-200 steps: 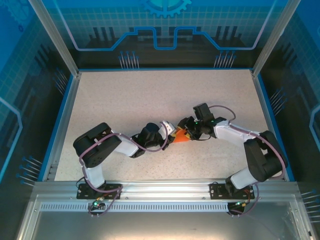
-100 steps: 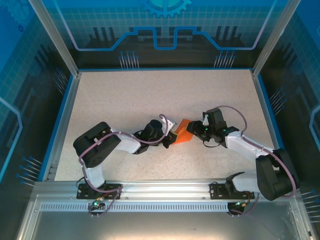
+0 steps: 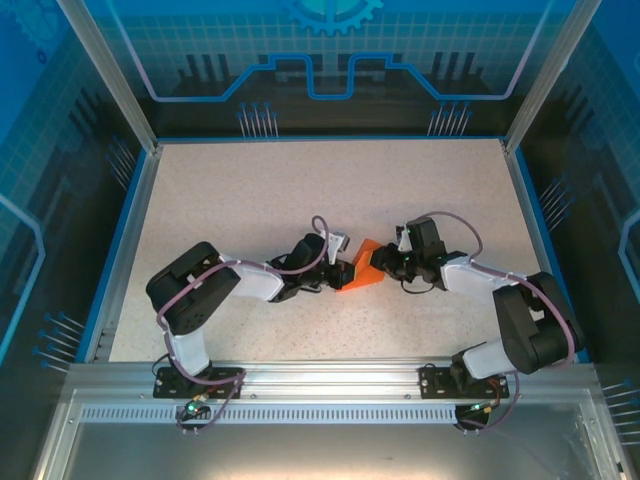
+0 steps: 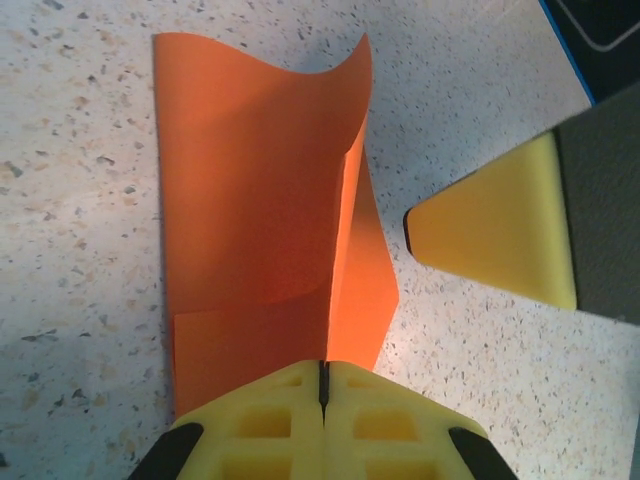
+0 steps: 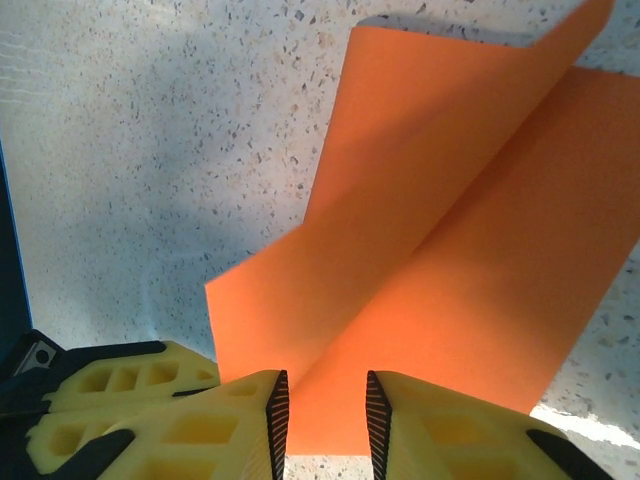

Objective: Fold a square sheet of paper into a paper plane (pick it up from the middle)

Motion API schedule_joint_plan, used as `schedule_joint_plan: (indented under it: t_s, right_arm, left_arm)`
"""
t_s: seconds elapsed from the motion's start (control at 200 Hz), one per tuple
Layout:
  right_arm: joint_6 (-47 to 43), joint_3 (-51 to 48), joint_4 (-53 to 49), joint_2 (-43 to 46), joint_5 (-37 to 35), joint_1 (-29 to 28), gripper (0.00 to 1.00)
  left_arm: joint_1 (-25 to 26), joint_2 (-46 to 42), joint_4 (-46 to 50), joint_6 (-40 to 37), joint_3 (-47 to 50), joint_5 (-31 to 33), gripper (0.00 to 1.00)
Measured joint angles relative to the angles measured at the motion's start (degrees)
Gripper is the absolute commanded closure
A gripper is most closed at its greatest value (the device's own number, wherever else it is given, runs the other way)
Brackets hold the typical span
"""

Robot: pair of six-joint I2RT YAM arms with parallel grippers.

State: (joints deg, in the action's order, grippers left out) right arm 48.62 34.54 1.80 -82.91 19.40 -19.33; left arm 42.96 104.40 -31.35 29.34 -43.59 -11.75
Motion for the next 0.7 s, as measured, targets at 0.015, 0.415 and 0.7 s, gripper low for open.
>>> schedule_joint_plan:
  t_s: [0.015,0.415,0.7]
  right_arm:
    - [0.02,0.0,0.07,-0.24,0.13,0.0,0.71]
    - [2.8,0.04,3.78,-5.55,3.41,-0.07,0.62]
    - [3.02,2.32,4.07,-7.45,3.61,-0.28,0.62]
  left_arm:
    - [-0.11,0.04,-0.11,0.46,0.0,-0.11,1.0]
    - [-1.73,1.73,-2.03,5.73,0.31,-1.88,1.0]
    - [-3.13,3.5,-3.76,9.18,0.31,-5.42,1.0]
